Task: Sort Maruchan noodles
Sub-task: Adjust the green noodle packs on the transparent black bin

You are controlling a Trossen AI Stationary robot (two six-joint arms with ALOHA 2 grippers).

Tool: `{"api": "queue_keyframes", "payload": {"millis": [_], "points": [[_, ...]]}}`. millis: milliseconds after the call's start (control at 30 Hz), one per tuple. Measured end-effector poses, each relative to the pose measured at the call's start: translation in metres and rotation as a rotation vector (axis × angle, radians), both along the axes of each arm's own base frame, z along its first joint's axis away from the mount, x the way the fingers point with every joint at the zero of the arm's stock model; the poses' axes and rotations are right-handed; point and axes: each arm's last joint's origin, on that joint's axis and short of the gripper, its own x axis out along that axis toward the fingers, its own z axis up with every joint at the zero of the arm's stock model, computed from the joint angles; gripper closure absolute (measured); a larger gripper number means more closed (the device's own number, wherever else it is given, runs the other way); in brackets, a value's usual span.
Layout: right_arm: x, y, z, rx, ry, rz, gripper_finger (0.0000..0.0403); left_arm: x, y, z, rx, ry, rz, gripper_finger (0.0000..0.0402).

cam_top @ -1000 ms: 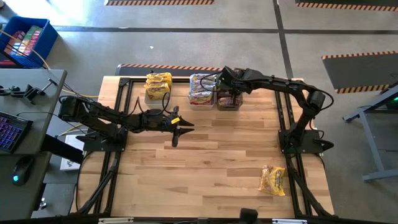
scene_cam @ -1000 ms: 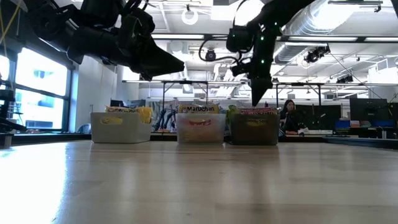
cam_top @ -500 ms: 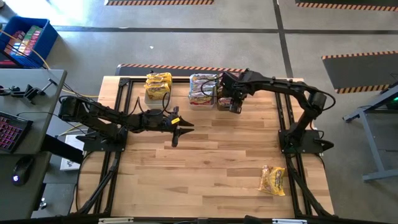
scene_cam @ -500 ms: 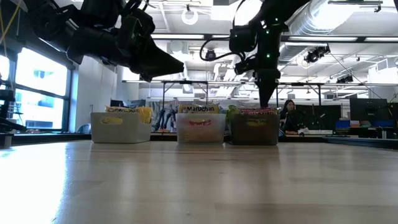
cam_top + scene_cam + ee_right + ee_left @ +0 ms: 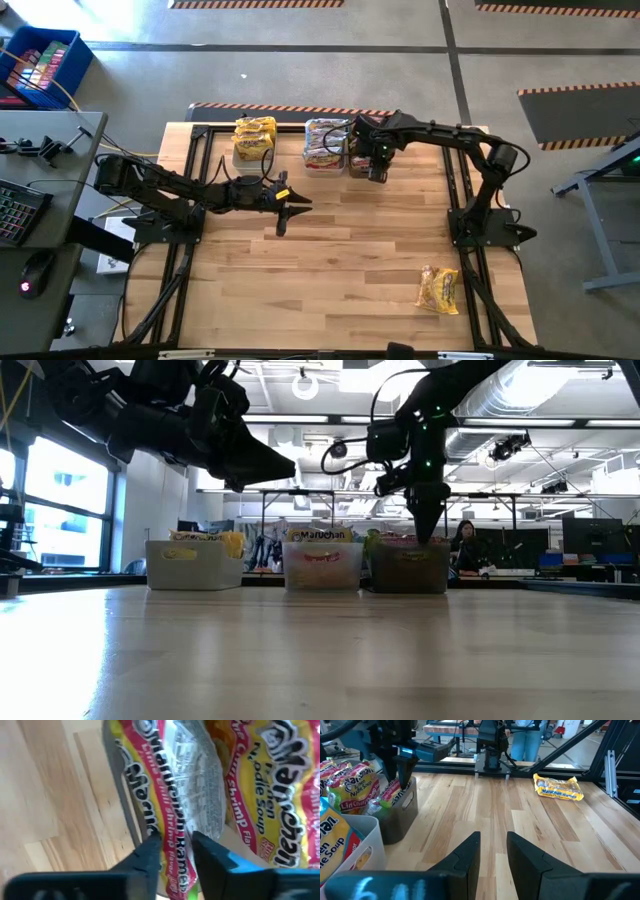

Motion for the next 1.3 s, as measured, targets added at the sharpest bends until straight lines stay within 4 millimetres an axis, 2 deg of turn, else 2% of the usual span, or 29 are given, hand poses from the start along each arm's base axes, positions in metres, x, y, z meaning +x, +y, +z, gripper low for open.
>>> {"api": "queue_keyframes", "payload": {"millis": [167,333,633,833,933,1033,1300], "points": [[0.0,0.0,0.0,-0.007,0.003,0.035,0.0393,0.0,0.0,0.0,0.0,0.0,0.0,0.0314],[0.0,0.0,0.003,-0.022,-0.006,0.047,0.0399,0.0,0.0,0.0,0.0,0.0,0.0,0.0314],[-0.016,-0.004,0.035,-0.036,-0.141,0.028,0.0403,0.0,0.0,0.0,0.003,0.0,-0.001,0.0314],[-0.022,-0.008,0.036,0.016,-0.16,-0.036,0.0401,0.0,0.0,0.0,0.007,-0.001,-0.001,0.0314],[-0.02,0.0,0.036,0.015,-0.129,-0.023,0.0387,0.0,0.0,0.0,0.007,0.0,-0.002,0.0314],[-0.017,0.006,0.036,0.014,-0.122,-0.028,0.0357,0.0,0.0,0.0,0.007,-0.001,-0.002,0.0314],[-0.019,0.01,0.034,-0.057,-0.036,-0.082,0.0233,0.0,-0.002,0.0,0.007,-0.001,-0.008,0.0314]]}}
